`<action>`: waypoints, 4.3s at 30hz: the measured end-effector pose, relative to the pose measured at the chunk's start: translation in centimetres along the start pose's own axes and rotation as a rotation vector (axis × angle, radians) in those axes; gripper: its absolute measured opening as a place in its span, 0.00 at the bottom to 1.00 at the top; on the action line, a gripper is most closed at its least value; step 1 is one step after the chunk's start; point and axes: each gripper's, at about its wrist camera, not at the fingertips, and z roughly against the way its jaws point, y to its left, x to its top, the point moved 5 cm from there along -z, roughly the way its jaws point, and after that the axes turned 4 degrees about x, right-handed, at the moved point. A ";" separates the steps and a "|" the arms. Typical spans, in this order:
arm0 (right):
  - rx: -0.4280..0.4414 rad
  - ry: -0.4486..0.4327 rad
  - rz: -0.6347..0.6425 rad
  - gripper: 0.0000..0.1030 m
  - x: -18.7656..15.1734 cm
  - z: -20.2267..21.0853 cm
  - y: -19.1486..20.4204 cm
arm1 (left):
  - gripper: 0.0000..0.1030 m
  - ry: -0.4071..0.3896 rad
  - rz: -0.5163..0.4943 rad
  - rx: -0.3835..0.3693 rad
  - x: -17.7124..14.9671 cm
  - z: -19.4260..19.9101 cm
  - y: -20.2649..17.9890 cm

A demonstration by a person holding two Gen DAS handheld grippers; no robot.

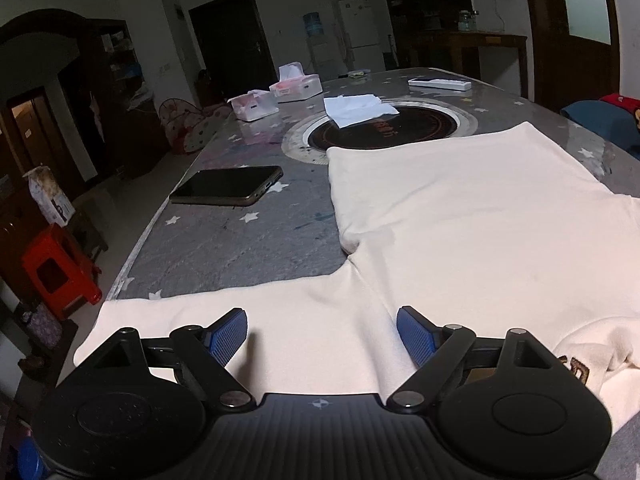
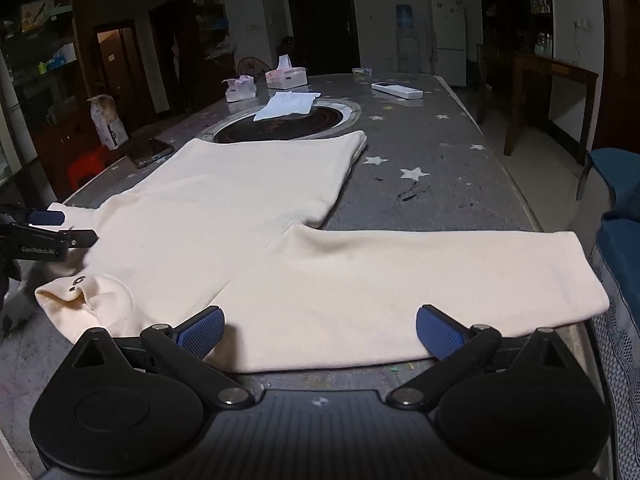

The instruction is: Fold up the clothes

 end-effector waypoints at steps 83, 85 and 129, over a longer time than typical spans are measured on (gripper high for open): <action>0.257 -0.372 -0.552 0.04 7.1 7.4 -9.5 | 0.85 -0.122 0.015 -0.146 1.8 5.2 -3.1; 0.303 -0.365 -0.513 0.04 8.6 7.2 -7.1 | 0.85 -0.125 0.031 -0.144 1.4 5.4 -2.5; 0.198 0.027 0.030 0.13 1.4 0.3 7.1 | 0.52 -0.095 0.072 -0.361 0.6 4.7 -4.5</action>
